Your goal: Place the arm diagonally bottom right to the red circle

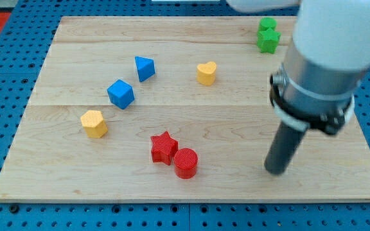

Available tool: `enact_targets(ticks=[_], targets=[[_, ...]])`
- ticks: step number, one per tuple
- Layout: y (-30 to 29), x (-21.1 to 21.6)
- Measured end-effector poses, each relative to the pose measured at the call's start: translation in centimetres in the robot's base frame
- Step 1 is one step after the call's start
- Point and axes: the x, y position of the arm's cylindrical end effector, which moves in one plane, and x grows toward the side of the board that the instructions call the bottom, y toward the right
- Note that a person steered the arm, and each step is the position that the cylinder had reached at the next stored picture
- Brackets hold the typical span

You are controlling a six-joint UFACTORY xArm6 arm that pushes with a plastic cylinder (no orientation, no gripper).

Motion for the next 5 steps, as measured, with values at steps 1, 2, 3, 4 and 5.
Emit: enact_targets(ticks=[1,2,3,4,5], targets=[[-3.5,2.3],[-7.6,0.9],[-10.7,1.9],[-8.1,2.3],[-7.6,2.3]])
